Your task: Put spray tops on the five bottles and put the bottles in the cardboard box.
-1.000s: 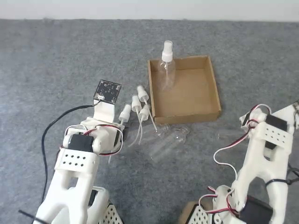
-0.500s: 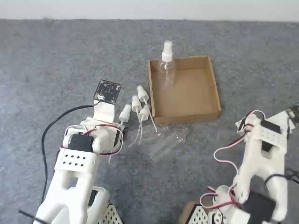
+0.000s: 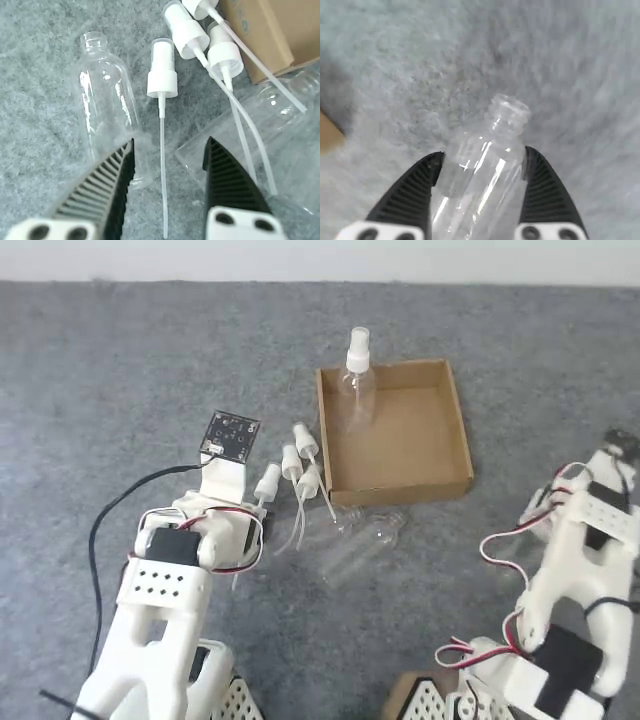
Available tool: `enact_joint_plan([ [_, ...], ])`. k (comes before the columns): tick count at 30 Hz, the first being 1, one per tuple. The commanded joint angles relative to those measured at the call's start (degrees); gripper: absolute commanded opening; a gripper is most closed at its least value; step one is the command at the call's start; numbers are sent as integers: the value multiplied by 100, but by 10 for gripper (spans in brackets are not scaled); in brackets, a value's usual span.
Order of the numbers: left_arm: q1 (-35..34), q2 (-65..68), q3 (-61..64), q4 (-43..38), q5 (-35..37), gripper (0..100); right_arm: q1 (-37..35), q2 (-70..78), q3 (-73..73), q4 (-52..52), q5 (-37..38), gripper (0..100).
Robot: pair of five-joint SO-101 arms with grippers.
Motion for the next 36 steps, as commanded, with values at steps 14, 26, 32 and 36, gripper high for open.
enact_joint_plan([
  [14,-44,-158,-31,-114,35,204,207,13,-281,567,7560,190],
  [26,-44,-158,-31,-114,35,204,180,-48,-308,585,6673,336],
  [32,-44,-158,-31,-114,35,204,-242,57,-651,1218,6031,336],
  [36,-44,-158,-31,-105,35,204,-576,303,-870,1253,5319,335],
])
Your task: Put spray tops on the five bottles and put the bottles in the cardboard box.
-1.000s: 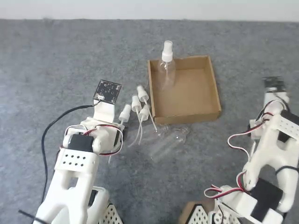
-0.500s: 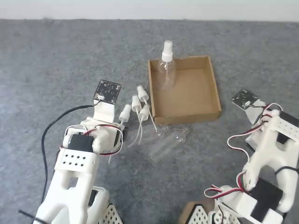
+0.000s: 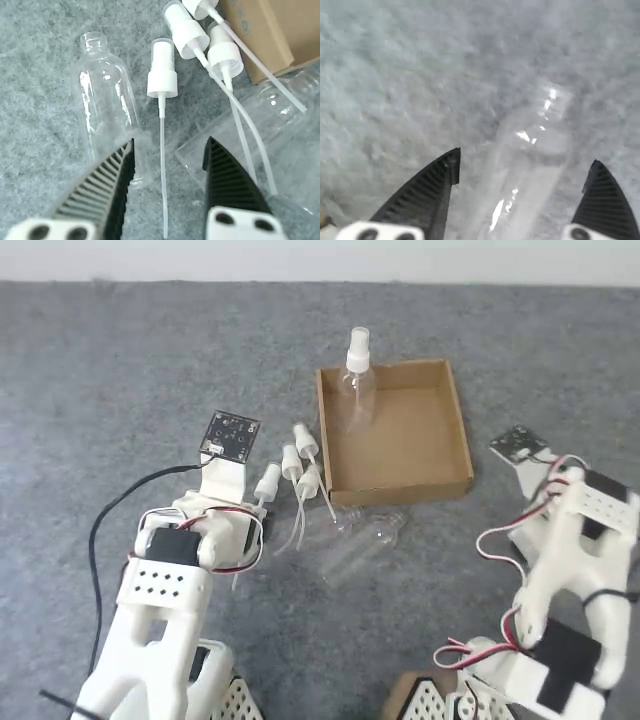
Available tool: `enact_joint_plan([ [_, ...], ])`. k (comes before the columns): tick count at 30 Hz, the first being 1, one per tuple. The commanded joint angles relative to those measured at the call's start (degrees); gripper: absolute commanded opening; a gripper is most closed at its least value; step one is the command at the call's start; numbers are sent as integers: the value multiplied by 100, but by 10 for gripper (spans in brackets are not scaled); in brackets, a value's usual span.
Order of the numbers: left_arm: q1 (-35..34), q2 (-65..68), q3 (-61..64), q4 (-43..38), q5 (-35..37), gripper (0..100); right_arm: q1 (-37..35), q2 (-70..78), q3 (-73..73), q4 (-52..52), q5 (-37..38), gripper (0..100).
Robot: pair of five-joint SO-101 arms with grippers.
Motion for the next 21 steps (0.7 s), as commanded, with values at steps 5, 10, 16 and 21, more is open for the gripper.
enact_joint_plan([
  [5,-53,-158,-31,-105,35,204,-215,725,-844,-48,-589,287],
  [10,-53,-158,-31,-105,35,204,-4,1130,-1064,-66,-563,246],
  [16,-53,-158,-31,-105,35,204,75,1235,-1081,-57,-598,159],
  [21,-53,-158,-31,-123,44,204,84,1253,-1064,-31,-607,24],
])
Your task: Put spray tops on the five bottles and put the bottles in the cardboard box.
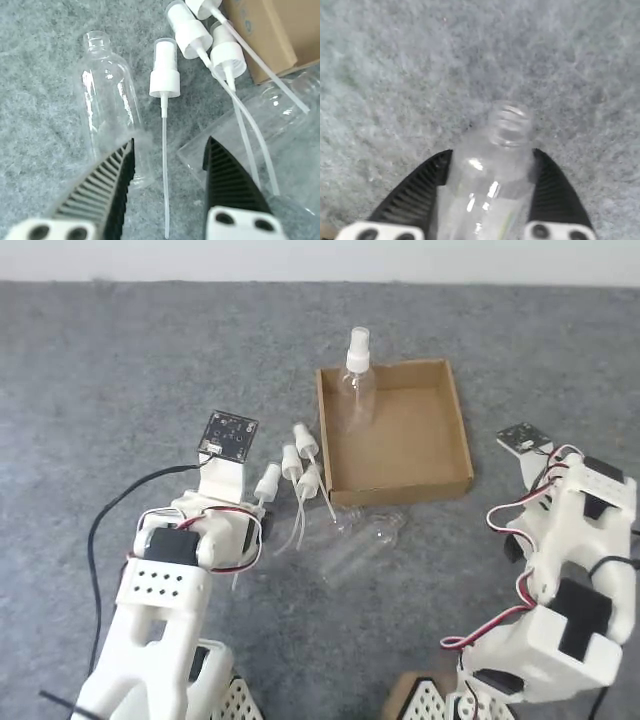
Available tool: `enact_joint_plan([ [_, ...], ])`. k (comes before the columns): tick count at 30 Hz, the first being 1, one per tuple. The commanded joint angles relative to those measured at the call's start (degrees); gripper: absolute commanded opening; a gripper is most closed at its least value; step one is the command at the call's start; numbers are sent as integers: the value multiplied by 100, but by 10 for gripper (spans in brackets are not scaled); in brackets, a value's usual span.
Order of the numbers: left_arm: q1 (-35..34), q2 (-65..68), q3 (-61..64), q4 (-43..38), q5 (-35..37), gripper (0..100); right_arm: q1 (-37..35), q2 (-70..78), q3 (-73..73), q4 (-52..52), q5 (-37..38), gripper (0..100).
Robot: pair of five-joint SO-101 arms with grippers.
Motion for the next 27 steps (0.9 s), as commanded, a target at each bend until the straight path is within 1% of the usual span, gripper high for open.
enact_joint_plan([
  [1,-9,-158,-31,-123,44,204,75,-66,-308,-48,-53,12],
  [3,-53,-158,-48,-114,44,203,119,-101,-334,-75,-53,6],
  [5,-308,-167,-163,-123,35,203,171,-136,-343,-75,-44,6],
  [7,-659,-141,-523,-70,18,202,207,-259,-316,-84,-18,6],
  [9,-870,-79,-1024,97,-132,201,295,-479,-290,-84,-9,6],
  [12,-870,501,-1930,598,-264,200,330,-831,-281,-31,-9,6],
  [15,-862,1371,-2791,826,-255,200,286,-1138,0,-84,-9,6],
  [19,-580,2409,-3556,835,-255,199,136,-1182,264,-84,-9,6],
  [24,-97,3560,-4022,774,-255,198,127,-1191,290,-84,-9,6],
  [27,-53,4149,-4127,466,-255,178,127,-1200,316,-84,-9,6],
])
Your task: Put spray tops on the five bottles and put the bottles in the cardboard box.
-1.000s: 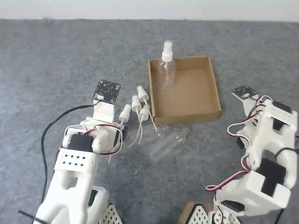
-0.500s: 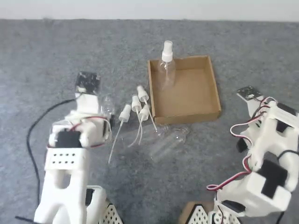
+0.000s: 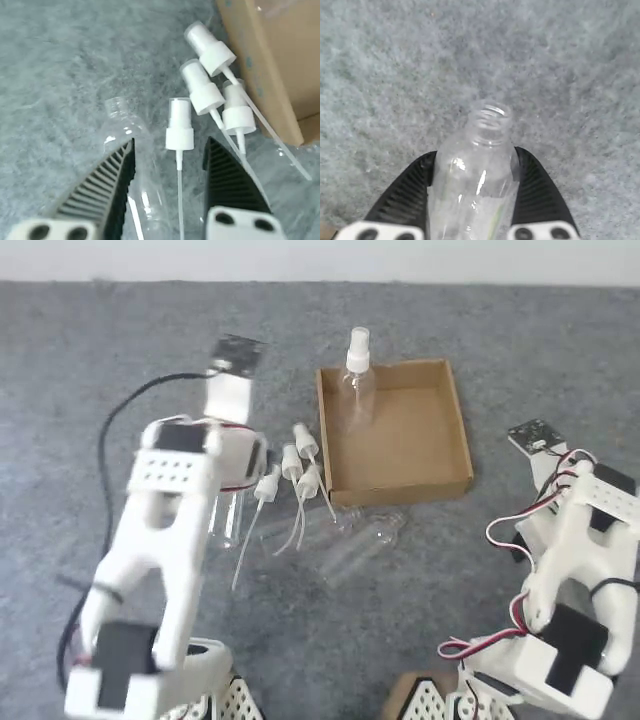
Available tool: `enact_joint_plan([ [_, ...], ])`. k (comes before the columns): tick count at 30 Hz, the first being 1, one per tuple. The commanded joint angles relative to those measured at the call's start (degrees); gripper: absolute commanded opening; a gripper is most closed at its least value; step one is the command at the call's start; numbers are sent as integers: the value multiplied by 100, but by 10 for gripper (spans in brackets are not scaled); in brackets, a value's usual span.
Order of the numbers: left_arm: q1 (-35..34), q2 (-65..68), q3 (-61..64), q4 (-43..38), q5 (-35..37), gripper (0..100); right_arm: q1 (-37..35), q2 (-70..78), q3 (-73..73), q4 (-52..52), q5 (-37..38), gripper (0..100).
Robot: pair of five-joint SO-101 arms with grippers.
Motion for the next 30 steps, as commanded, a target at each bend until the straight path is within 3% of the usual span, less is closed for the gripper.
enact_joint_plan([
  [1,62,686,-400,-422,-53,164,-57,-356,-18,-75,0,6],
  [16,202,1934,-479,-1248,-88,145,-48,-321,0,-75,202,6],
  [30,343,2505,-620,-1213,-53,105,-22,-382,149,-84,246,6],
])
